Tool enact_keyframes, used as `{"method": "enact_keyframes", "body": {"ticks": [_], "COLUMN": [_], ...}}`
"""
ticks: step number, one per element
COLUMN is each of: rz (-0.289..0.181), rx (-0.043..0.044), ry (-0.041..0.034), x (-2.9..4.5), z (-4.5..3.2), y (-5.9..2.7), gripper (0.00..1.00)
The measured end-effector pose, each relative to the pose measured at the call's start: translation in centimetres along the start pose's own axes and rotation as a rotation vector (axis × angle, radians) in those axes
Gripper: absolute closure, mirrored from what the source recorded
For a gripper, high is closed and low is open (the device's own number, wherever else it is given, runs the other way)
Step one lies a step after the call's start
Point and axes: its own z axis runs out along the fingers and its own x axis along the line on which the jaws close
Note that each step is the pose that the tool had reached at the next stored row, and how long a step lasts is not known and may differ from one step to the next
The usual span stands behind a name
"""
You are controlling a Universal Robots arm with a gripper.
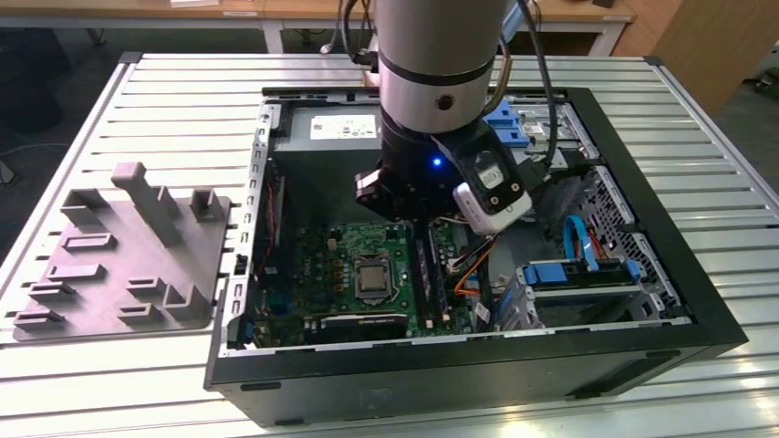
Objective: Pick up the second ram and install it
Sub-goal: 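Insert the second ram into the second slot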
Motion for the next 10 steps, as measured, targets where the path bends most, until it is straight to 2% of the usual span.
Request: {"method": "enact_keyframes", "body": {"ticks": [2,10], "rz": [0.000,0.000], "rx": [-0.0001,-0.0003], "ry": [0.0000,0.0000], "x": [-0.21,-0.29], "z": [0.10,1.03], "y": [-0.01,-0.06], "gripper": [0.89,0.89]}}
